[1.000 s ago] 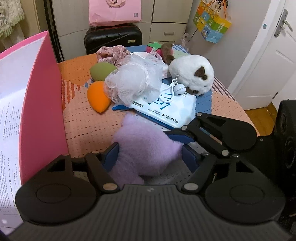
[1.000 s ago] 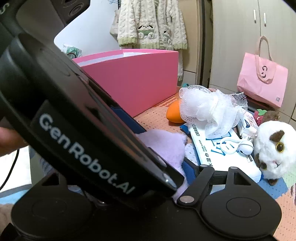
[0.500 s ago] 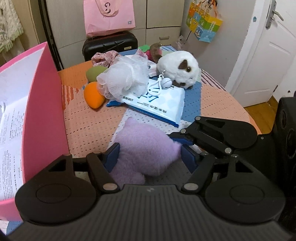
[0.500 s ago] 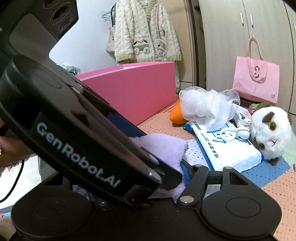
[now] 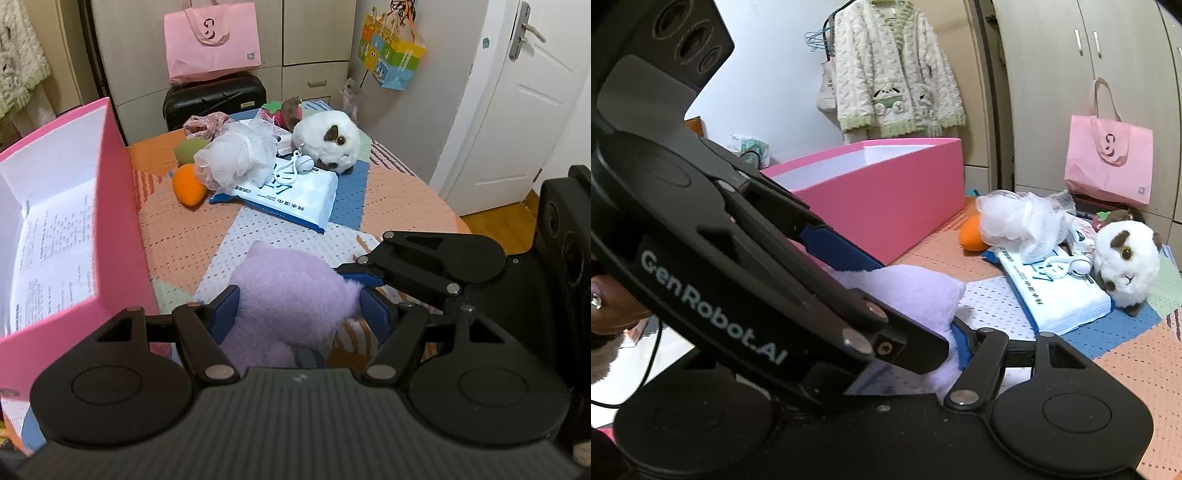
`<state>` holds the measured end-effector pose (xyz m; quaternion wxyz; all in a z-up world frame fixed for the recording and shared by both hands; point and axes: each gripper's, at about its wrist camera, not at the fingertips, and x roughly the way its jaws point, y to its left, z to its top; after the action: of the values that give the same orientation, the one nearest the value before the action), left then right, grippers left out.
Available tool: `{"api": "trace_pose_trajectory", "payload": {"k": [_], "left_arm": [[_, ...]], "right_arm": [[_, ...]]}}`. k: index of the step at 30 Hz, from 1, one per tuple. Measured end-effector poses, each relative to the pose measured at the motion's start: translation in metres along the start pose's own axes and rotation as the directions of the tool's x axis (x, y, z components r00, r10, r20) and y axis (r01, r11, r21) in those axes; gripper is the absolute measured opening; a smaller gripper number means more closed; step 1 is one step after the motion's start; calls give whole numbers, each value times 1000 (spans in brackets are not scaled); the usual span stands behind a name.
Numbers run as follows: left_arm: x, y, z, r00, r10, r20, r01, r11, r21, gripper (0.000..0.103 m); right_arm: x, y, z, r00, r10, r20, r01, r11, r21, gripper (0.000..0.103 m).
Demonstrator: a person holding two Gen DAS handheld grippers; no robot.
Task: Organize soft objects
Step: 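Carry the lilac plush with the left gripper over the pink box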
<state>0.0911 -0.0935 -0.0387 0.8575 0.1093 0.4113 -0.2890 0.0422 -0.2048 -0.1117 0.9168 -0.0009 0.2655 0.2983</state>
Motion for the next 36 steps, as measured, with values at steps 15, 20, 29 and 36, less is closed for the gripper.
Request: {"api": "trace_pose_trajectory", "payload": {"k": [15, 20, 29, 36], "left_arm": [[-82, 25, -23, 999, 9, 36, -5, 995, -104, 70], [-115, 43, -19, 996, 43, 78, -33, 992, -120, 70], [-136, 94, 3, 979, 104, 176, -76, 985, -156, 70], [-105, 151, 38, 973, 105, 203, -66, 980, -189, 70]], "right_arm": [[-18, 38, 36, 987, 155, -33, -155, 988, 3, 71], [-14, 56, 62, 981, 193, -23, -194, 980, -46, 70], [9, 77, 115, 979, 202, 3, -199, 969, -147, 70], [59, 67, 157, 983, 186, -13, -184, 958, -219, 70]]}}
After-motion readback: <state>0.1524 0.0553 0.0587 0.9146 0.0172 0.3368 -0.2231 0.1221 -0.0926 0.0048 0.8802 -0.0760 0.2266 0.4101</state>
